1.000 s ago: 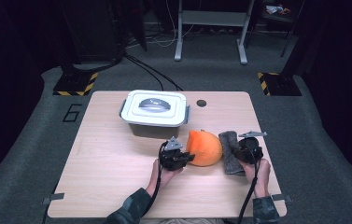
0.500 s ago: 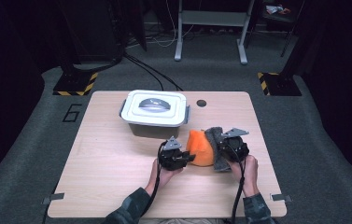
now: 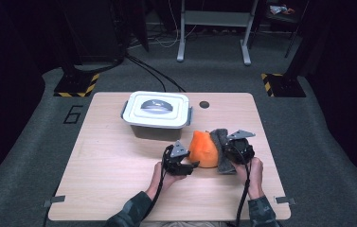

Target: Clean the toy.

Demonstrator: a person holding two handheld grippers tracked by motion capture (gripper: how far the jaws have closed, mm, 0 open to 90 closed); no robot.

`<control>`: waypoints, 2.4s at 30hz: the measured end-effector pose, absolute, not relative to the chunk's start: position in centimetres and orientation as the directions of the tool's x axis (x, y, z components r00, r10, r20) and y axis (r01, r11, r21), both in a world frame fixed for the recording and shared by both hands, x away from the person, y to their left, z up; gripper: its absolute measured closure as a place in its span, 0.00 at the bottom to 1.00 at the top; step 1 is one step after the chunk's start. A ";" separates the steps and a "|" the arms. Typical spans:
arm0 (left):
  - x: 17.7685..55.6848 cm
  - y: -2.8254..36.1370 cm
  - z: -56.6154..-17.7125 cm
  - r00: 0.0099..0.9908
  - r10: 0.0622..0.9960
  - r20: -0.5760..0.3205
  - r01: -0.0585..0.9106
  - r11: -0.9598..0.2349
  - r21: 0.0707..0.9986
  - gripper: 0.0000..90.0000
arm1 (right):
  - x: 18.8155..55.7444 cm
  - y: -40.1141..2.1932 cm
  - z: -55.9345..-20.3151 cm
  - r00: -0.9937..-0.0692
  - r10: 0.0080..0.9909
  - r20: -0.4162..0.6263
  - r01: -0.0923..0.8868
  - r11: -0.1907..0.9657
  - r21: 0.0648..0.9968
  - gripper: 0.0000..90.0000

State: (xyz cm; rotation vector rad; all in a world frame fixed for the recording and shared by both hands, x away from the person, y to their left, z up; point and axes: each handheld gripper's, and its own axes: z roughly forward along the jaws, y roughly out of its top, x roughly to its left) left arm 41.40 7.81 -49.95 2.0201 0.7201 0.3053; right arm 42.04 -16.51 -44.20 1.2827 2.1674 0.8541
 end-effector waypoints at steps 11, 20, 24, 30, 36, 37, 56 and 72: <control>41.5 7.6 -50.3 0.783 0.613 -0.102 0.375 -0.335 0.864 0.91 | 42.0 -16.9 -44.2 -0.428 0.900 -0.076 0.584 0.340 0.737 0.83; 40.9 7.5 -48.8 0.768 0.610 -0.196 0.430 -0.264 0.863 0.93 | 40.7 -17.4 -42.4 -0.447 0.891 -0.072 0.548 0.337 0.766 0.83; 40.3 7.2 -48.2 0.776 0.596 -0.207 0.435 -0.267 0.860 0.92 | 39.6 -15.6 -40.8 -0.507 0.857 -0.090 0.500 0.377 0.779 0.83; 40.2 7.1 -48.6 0.782 0.587 -0.210 0.439 -0.279 0.854 0.92 | 39.8 -12.0 -41.5 -0.558 0.813 -0.168 0.482 0.482 0.732 0.83; 40.6 7.7 -49.2 0.775 0.592 -0.220 0.451 -0.274 0.850 0.92 | 40.1 -11.7 -42.3 -0.554 0.816 -0.167 0.491 0.482 0.725 0.83; 40.7 7.8 -49.3 0.775 0.592 -0.222 0.453 -0.274 0.849 0.92 | 40.2 -11.9 -42.5 -0.550 0.818 -0.165 0.493 0.478 0.727 0.83; 41.3 8.6 -50.3 0.766 0.601 -0.230 0.459 -0.260 0.850 0.92 | 42.2 -17.4 -45.1 -0.408 0.908 -0.093 0.643 0.358 0.677 0.83; 41.3 8.8 -50.4 0.769 0.597 -0.229 0.450 -0.251 0.857 0.92 | 44.2 -19.0 -49.2 -0.382 0.921 -0.068 0.725 0.345 0.597 0.83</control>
